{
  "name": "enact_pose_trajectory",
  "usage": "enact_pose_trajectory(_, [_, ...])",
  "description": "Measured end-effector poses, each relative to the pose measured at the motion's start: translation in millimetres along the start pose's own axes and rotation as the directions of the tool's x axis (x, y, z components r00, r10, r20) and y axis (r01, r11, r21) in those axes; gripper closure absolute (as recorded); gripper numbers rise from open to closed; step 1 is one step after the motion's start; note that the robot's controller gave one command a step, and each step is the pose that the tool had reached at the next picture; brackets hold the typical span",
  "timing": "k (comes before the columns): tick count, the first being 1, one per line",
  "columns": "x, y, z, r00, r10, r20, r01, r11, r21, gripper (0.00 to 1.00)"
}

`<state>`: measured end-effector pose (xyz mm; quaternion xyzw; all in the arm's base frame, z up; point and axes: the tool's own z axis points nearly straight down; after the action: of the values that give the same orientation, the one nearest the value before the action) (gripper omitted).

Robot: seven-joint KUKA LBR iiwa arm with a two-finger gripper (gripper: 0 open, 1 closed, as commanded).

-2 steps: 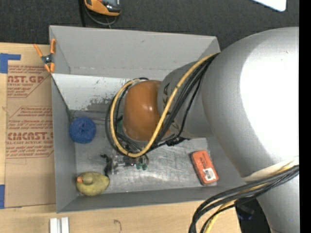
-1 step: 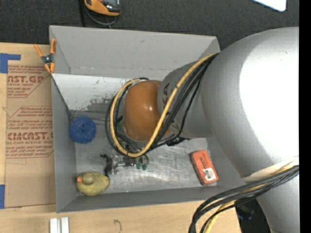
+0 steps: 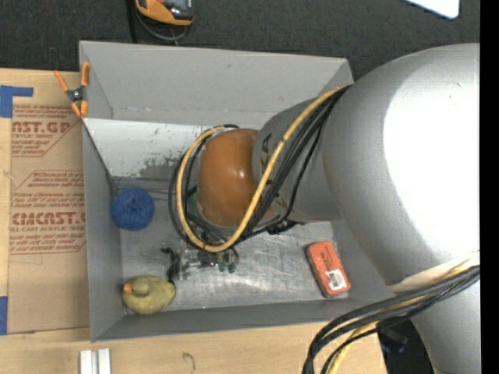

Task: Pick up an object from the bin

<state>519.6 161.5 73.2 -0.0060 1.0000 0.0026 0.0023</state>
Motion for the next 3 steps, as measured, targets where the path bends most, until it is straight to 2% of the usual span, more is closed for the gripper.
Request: enact_pose_trajectory(3, [0.0,0.0,0.0,1.0,0.0,0.0,0.0,1.0,0.0,1.0])
